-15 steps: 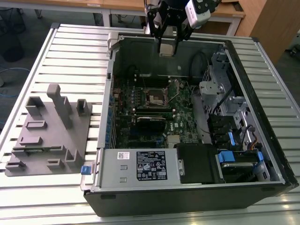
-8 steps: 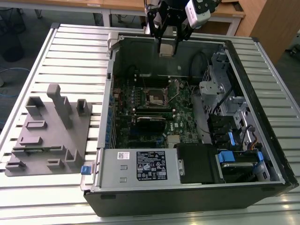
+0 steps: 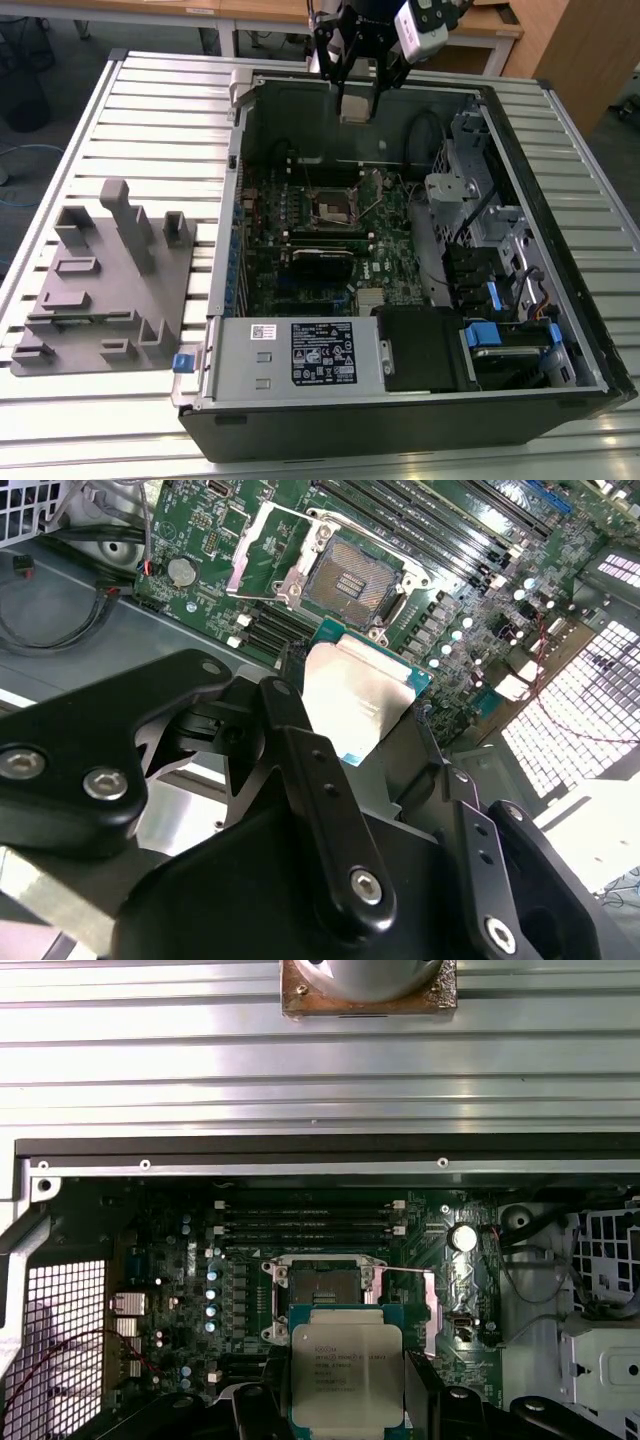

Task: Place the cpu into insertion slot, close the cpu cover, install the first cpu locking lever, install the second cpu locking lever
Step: 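Place the cpu into insertion slot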

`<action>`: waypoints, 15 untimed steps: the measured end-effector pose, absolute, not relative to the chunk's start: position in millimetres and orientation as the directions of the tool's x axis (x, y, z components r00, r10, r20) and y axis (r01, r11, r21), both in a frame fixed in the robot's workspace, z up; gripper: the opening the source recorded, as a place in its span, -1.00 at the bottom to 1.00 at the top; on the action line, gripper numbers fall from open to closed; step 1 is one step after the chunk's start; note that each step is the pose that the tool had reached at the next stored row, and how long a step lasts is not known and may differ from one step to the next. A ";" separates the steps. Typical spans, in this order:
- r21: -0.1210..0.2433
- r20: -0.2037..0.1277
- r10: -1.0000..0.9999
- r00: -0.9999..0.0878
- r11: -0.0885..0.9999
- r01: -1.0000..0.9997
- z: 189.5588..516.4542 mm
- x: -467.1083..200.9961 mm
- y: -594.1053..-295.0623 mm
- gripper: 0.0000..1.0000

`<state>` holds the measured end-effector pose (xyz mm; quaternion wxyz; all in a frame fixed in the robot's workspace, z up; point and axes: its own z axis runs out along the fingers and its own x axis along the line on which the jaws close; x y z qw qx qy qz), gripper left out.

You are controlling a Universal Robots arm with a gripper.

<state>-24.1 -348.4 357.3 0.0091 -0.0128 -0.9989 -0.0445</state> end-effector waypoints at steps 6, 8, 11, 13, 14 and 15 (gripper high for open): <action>0.089 0.019 0.025 -1.000 0.996 0.026 353.8 -24.1 -348.5 0.08; 0.089 0.019 0.025 -1.000 0.996 0.026 350.7 -24.1 -348.5 0.08; 0.089 0.019 0.025 -1.000 0.996 0.026 345.4 -24.1 -348.5 0.08; 0.089 0.019 0.025 -1.000 0.996 0.026 341.8 -24.2 -348.5 0.08; 0.089 0.019 0.025 -1.000 0.996 0.026 340.0 -24.1 -348.5 0.08; 0.089 0.019 0.025 -1.000 0.996 0.026 338.2 -24.1 -348.4 0.08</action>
